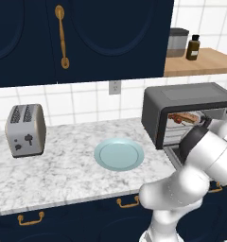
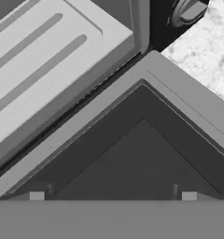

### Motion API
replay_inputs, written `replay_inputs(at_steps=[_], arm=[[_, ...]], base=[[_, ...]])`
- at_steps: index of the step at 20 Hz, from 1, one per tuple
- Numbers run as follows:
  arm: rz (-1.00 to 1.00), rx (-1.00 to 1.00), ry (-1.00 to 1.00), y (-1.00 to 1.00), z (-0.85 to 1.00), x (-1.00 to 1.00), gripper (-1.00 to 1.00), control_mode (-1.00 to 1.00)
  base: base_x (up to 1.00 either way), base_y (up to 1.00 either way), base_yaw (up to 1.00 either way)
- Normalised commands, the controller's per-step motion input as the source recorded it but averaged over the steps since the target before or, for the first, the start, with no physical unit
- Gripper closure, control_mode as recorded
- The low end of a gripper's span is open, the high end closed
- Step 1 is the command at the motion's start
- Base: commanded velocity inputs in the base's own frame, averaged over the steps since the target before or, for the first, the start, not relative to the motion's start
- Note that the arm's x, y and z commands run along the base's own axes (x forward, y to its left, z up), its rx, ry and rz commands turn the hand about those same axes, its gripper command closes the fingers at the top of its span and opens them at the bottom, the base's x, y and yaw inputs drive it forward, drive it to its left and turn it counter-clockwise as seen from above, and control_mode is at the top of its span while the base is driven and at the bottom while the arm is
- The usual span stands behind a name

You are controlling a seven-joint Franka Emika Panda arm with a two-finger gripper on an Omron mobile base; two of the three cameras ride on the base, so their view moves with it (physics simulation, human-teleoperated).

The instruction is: Pick up the kebab skewer and baguette bread, and place them inside the toaster oven. Close the toaster oven door and start by setting the timer.

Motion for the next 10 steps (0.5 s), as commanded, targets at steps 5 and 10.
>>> replay_inputs(at_steps=[5, 10], arm=[[0.03, -0.01, -0.01, 0.16, 0.46, -0.74, -1.00, -1.00], [0.01, -0.08, 0.03, 0.56, 0.23, -0.83, -1.00, -1.00]], base=[[0.00, 0.00, 0.00], [0.00, 0.00, 0.00]])
